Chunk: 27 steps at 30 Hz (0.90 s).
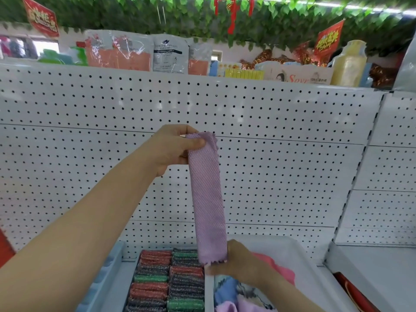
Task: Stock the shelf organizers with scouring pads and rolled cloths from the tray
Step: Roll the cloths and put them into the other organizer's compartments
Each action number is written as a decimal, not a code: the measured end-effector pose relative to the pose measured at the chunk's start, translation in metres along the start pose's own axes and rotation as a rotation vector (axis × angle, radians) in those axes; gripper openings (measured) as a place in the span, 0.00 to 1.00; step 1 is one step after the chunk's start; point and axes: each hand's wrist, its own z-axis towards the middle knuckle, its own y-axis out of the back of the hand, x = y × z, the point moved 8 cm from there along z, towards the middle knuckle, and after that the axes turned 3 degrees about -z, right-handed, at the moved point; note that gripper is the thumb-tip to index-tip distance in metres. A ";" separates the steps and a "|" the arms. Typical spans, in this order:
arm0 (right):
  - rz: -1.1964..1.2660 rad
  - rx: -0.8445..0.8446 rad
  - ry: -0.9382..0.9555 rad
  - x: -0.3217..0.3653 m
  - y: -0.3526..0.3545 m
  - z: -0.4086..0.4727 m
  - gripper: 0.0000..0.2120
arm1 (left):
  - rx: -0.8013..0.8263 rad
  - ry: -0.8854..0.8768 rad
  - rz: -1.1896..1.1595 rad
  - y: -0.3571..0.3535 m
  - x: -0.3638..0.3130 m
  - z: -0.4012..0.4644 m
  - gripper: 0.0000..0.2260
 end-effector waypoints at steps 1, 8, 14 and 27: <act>-0.057 0.026 0.001 -0.004 0.002 -0.003 0.20 | 0.009 0.011 -0.003 0.000 0.002 0.000 0.02; 0.383 -0.194 0.332 0.087 0.079 -0.011 0.24 | 0.091 0.092 0.016 -0.008 0.017 -0.002 0.06; 0.503 -0.103 0.211 0.095 0.054 0.006 0.11 | 0.091 0.132 0.006 0.002 0.026 0.001 0.04; 0.147 -0.269 0.542 0.165 0.082 -0.026 0.07 | 0.066 0.343 -0.111 0.034 0.089 0.004 0.11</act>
